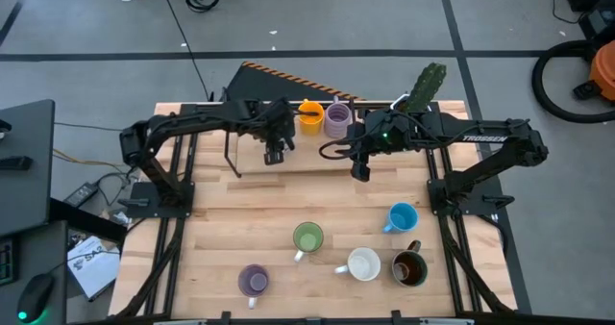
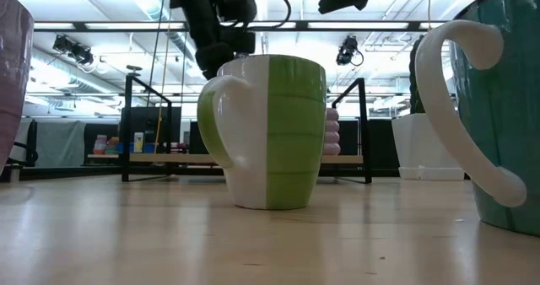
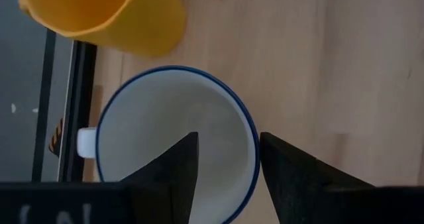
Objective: Place coffee mugs
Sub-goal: Put the blue mug on the shelf
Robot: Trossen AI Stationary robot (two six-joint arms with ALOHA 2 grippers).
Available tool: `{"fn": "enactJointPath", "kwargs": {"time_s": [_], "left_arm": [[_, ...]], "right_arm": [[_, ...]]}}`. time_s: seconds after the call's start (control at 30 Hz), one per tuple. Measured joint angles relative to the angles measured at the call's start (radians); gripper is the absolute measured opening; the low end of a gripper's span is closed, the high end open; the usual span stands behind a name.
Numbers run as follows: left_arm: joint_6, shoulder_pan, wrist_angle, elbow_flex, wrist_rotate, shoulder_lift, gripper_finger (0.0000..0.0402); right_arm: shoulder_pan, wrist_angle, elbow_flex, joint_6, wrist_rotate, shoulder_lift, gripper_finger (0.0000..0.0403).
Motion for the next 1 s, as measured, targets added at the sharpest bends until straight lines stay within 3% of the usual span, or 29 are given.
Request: {"fn": "enactJointPath", "kwargs": {"time_s": [0.43,0.8,1.0], "left_arm": [[0.279,0.069,0.002,0.000,-0.003,0.015,0.0120],[0.462,0.129,0.073,-0.001,-0.002,0.015,0.0116],[0.496,0.150,0.109,-0.001,0.067,0.015,0.0116]], "right_arm": [[0.000,0.000,0.000,0.005,0.000,0.000,0.0107],[0.000,0.000,0.000,0.008,0.000,0.000,0.0107],[0.000,0.000,0.000,0.009,0.000,0.000,0.0107]]}}
